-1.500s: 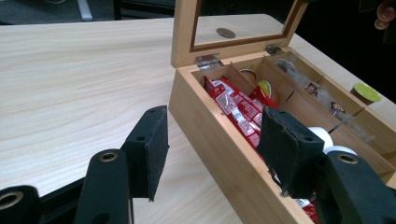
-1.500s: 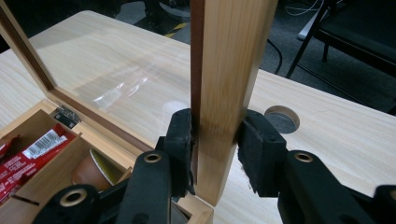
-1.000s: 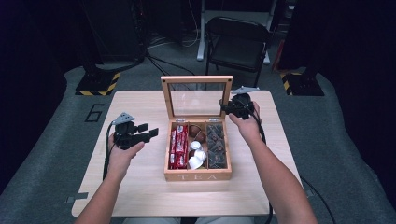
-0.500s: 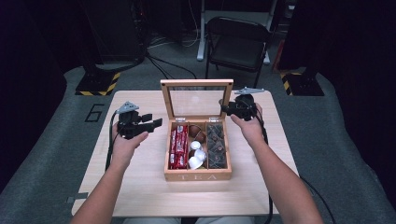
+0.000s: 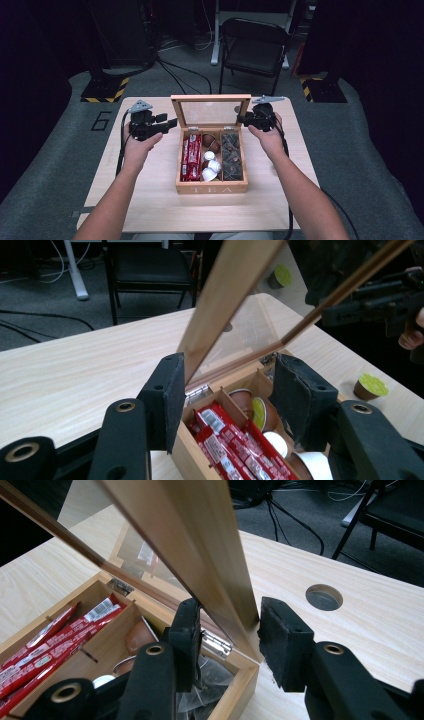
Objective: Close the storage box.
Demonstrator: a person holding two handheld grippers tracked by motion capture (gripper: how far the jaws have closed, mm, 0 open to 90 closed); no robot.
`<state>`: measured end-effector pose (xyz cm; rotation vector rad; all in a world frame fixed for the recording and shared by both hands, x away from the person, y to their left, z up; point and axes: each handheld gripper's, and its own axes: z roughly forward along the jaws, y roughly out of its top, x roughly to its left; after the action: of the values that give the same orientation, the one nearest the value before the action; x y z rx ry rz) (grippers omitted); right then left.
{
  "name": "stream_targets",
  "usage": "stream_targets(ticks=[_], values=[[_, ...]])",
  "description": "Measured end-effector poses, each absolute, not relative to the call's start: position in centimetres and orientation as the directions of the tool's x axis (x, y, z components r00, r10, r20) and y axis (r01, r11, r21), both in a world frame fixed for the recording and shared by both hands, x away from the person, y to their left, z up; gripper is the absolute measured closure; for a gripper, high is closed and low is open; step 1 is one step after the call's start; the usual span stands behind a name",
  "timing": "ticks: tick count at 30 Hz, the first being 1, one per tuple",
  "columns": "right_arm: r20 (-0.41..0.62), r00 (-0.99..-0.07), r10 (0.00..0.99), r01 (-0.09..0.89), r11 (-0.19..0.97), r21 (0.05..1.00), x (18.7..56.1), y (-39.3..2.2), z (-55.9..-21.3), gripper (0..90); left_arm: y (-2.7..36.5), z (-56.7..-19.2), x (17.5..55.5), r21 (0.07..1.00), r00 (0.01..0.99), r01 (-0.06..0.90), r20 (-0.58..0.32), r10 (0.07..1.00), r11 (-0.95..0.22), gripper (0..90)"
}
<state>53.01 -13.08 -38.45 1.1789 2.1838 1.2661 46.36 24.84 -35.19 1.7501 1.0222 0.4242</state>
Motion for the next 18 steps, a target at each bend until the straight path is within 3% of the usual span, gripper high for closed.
stream_targets(ticks=[18], values=[[0.108, -0.61, 0.785, 0.479, 0.256, 0.84, 51.9, -13.4, -39.0, 58.5, 23.5, -34.2, 46.5, 0.9, 0.6, 0.412, -0.153, 0.785, -0.14, 50.2]])
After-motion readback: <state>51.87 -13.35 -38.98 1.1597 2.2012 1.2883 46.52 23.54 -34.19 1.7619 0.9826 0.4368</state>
